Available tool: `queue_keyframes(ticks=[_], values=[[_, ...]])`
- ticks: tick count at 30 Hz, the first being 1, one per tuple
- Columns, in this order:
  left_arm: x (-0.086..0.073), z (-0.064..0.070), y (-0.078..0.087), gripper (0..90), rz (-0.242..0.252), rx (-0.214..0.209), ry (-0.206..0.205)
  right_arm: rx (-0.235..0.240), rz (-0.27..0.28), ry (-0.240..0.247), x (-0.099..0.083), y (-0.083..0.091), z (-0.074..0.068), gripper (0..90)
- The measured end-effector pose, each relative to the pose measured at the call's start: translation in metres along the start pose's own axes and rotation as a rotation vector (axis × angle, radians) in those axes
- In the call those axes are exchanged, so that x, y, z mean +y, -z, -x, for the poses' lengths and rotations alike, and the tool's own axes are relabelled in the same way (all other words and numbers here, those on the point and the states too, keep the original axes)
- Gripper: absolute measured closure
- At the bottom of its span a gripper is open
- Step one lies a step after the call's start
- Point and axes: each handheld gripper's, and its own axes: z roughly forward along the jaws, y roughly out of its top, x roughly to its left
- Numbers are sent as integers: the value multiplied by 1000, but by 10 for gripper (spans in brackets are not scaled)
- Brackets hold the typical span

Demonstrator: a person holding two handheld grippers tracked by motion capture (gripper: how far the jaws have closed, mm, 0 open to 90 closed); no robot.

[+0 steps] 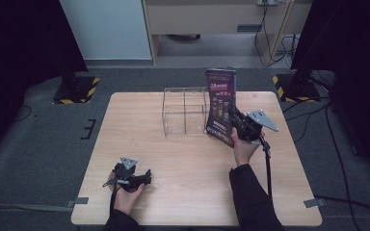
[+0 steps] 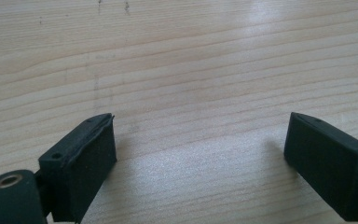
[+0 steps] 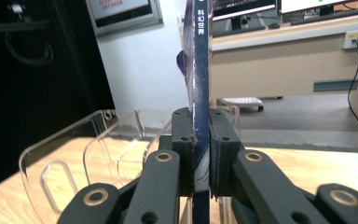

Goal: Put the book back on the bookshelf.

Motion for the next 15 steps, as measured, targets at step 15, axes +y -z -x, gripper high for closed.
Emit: queue_keyframes(ticks=[15], values=[[0,0,0,81,1,0,1,-2,-121,66,-8,23,3,816]])
